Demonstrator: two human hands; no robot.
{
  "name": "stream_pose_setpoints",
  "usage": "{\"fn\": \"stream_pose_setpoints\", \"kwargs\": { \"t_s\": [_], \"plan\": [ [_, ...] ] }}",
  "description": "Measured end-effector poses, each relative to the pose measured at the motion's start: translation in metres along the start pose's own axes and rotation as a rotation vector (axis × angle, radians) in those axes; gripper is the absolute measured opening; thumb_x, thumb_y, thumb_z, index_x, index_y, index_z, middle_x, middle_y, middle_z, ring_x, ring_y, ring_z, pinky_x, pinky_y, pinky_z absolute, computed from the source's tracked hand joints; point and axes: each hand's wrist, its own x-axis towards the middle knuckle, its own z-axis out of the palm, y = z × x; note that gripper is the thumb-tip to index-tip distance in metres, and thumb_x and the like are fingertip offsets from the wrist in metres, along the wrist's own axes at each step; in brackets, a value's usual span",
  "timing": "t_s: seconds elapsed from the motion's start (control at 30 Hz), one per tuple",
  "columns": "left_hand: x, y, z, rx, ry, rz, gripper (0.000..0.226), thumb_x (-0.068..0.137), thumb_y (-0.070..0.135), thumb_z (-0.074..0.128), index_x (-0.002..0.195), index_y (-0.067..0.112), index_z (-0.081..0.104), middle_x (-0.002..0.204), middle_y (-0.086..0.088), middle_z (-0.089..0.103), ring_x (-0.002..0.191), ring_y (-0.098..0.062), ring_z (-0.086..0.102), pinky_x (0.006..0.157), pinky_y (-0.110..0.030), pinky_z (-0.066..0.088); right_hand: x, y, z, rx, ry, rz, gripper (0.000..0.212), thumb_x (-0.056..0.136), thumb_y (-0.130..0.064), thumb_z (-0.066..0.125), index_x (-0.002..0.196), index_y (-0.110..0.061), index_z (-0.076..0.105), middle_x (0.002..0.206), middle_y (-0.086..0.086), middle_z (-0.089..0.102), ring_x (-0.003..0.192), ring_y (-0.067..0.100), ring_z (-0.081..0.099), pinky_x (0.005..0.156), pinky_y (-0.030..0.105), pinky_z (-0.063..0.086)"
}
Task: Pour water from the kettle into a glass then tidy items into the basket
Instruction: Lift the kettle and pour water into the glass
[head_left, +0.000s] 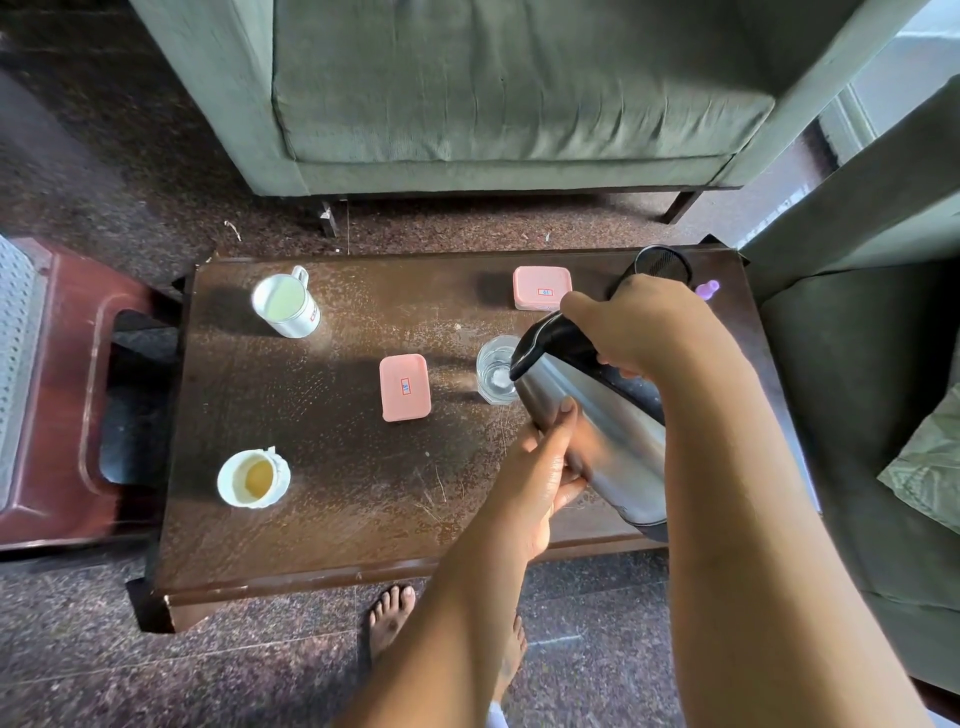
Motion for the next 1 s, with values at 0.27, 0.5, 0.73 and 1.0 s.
{"fn": "stream_pose_setpoints", "kwargs": {
  "t_s": [0.27, 0.5, 0.73, 1.0],
  "plan": [
    [-0.0013, -0.0015, -0.0007, 0.007, 0.003, 0.007, 0.053, 0.088, 0.045, 0.061, 0.123, 0.006, 0.053, 0.1, -0.01, 0.063, 0.101, -0.022, 0.064, 0.093, -0.036, 0.052, -0.0028, -0.0001, -0.0003, -0.008, 0.009, -0.019, 0.048, 0.081, -0.055, 0.039, 0.082, -0.012, 0.06, 0.082, 0.01, 0.064, 0.08, 0.031, 0.061, 0.071, 0.031, 0.044],
    [-0.0025, -0.0016, -0.001, 0.003, 0.004, -0.003, 0.047, 0.089, 0.044, 0.061, 0.114, 0.005, 0.054, 0.095, -0.012, 0.06, 0.092, -0.021, 0.062, 0.083, -0.031, 0.056, -0.0028, -0.0013, -0.0002, -0.017, -0.004, -0.024, 0.046, 0.081, -0.055, 0.04, 0.077, -0.013, 0.058, 0.077, 0.009, 0.061, 0.077, 0.03, 0.057, 0.069, 0.031, 0.04],
    [-0.0027, -0.0001, -0.0013, 0.002, 0.011, -0.013, 0.052, 0.088, 0.045, 0.062, 0.121, 0.006, 0.056, 0.097, -0.012, 0.06, 0.091, -0.02, 0.063, 0.088, -0.034, 0.055, -0.0008, -0.0023, 0.0009, -0.031, 0.003, -0.03, 0.045, 0.079, -0.055, 0.039, 0.079, -0.015, 0.058, 0.078, 0.01, 0.061, 0.078, 0.03, 0.057, 0.069, 0.031, 0.038],
    [-0.0006, 0.0015, -0.0016, -0.003, 0.014, -0.013, 0.049, 0.087, 0.045, 0.063, 0.117, 0.008, 0.057, 0.094, -0.008, 0.064, 0.093, -0.02, 0.065, 0.095, -0.038, 0.053, -0.0008, -0.0019, -0.0002, -0.022, 0.014, -0.03, 0.048, 0.08, -0.056, 0.039, 0.08, -0.014, 0.061, 0.077, 0.01, 0.061, 0.079, 0.03, 0.058, 0.069, 0.03, 0.038]
  ]
}}
